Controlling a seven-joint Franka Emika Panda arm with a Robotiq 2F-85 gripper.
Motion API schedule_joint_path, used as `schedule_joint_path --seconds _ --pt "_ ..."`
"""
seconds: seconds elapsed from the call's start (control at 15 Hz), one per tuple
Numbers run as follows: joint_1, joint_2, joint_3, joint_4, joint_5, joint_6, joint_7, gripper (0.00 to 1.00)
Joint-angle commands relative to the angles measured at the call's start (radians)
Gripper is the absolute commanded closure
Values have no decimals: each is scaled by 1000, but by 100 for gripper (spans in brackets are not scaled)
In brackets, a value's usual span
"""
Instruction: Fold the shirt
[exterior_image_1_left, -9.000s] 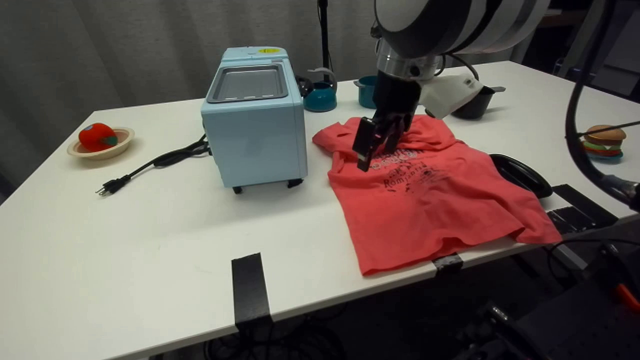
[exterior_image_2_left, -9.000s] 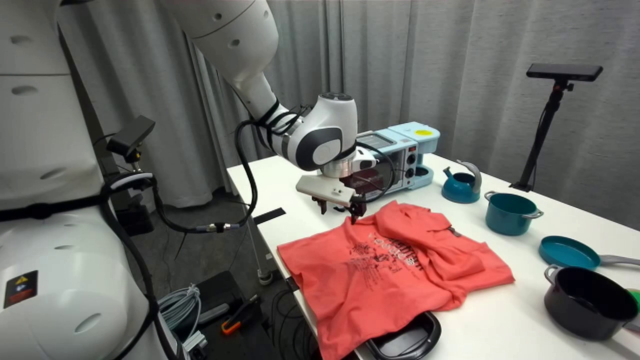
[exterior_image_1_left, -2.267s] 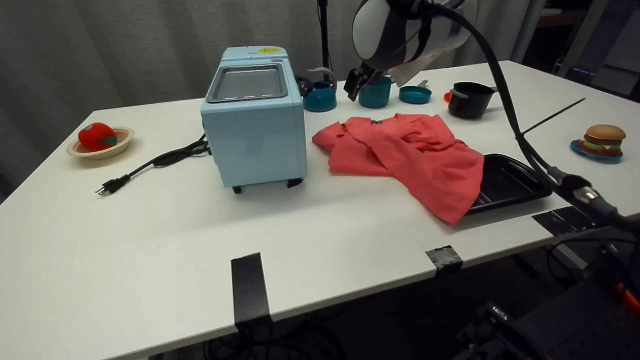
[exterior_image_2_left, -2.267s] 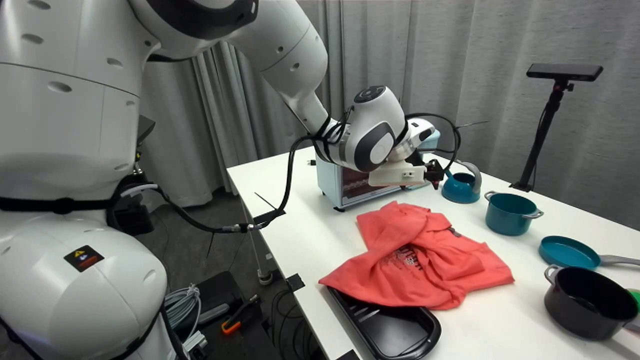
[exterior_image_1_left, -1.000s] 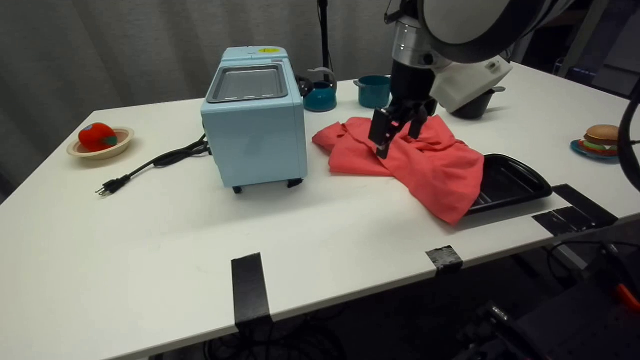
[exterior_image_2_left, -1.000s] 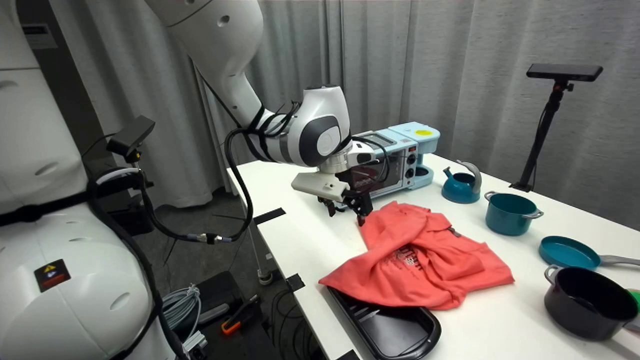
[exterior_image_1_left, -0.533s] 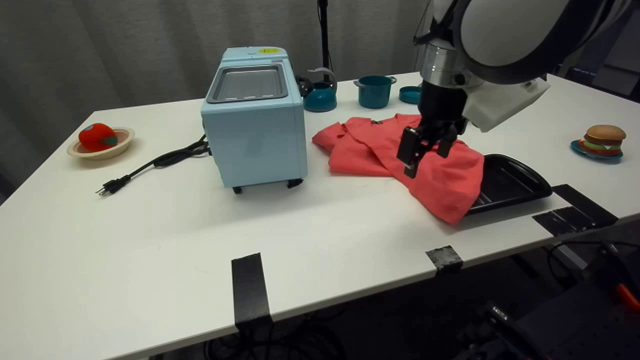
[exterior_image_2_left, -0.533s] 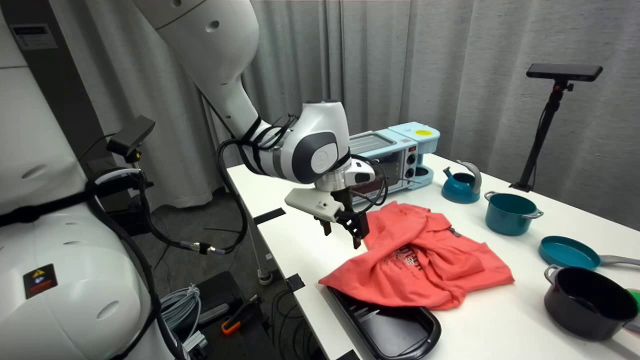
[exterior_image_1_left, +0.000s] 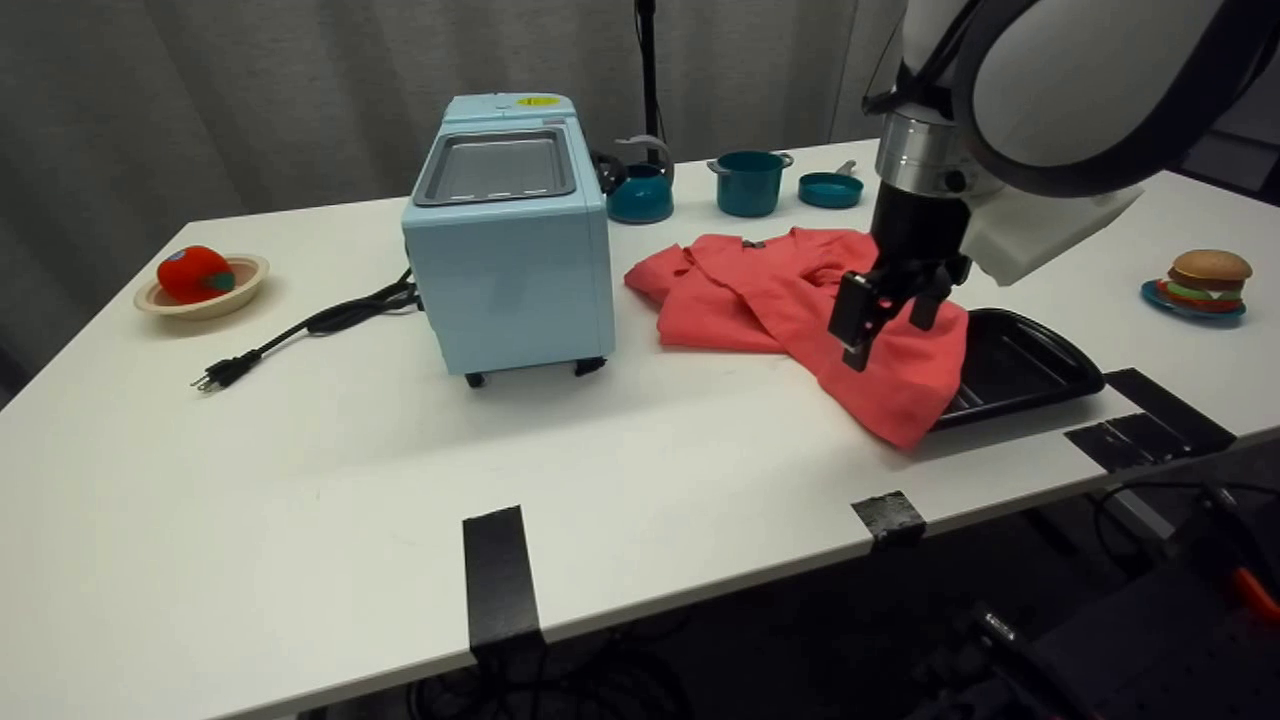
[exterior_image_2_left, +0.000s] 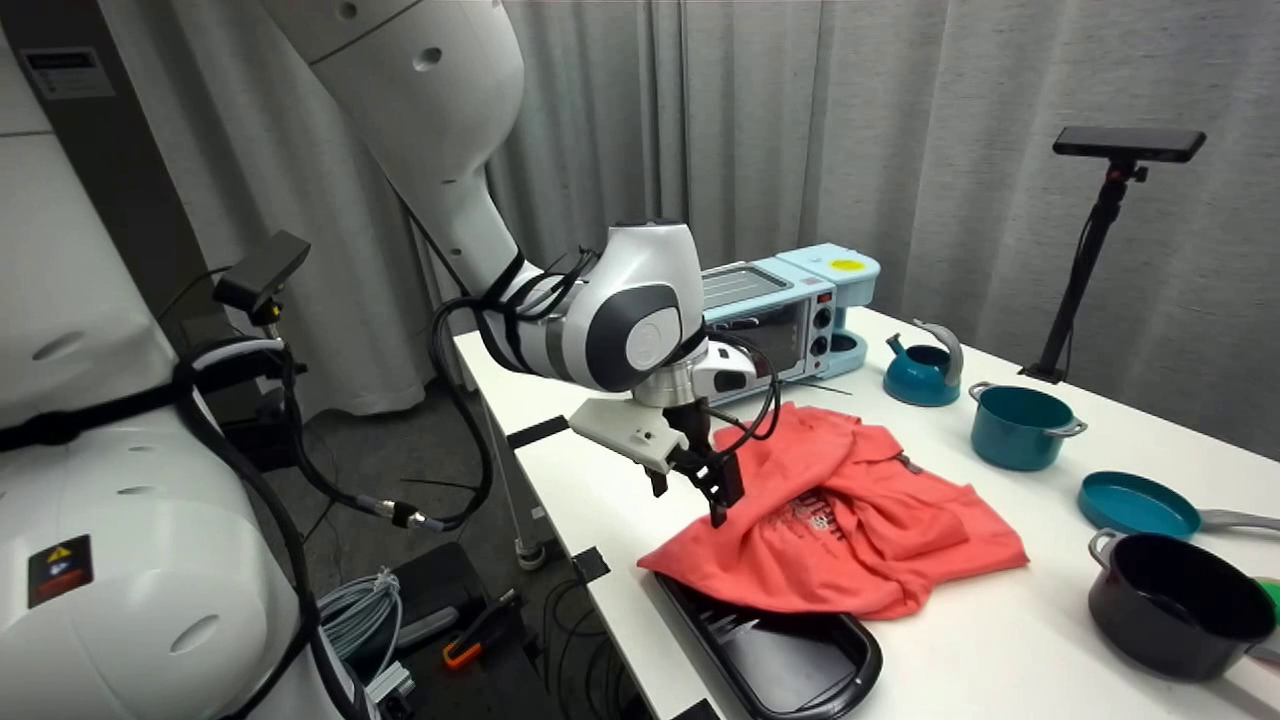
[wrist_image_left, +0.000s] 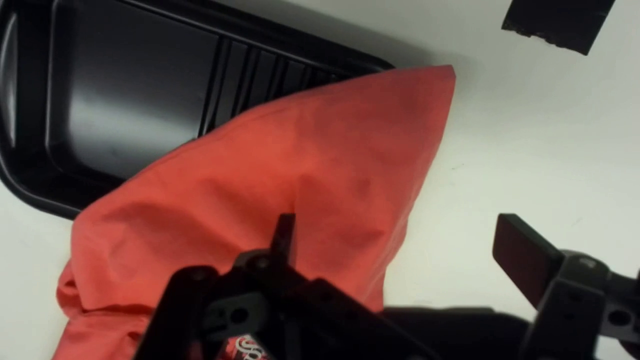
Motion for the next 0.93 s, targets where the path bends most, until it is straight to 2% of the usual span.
schedule_joint_path --seconds 0.0,0.27,0.53,0.6,0.73,0.87 --pt "-22 40 19 -8 4 88 -5 0" --pt "-13 101 14 1 -10 166 -4 0" --pt "-2 140 9 2 -1 192 -7 2" --pt "-3 143 12 1 13 190 -13 26" --pt "-5 148 15 -1 29 191 -17 31" --pt "-3 149 10 0 25 188 -13 47"
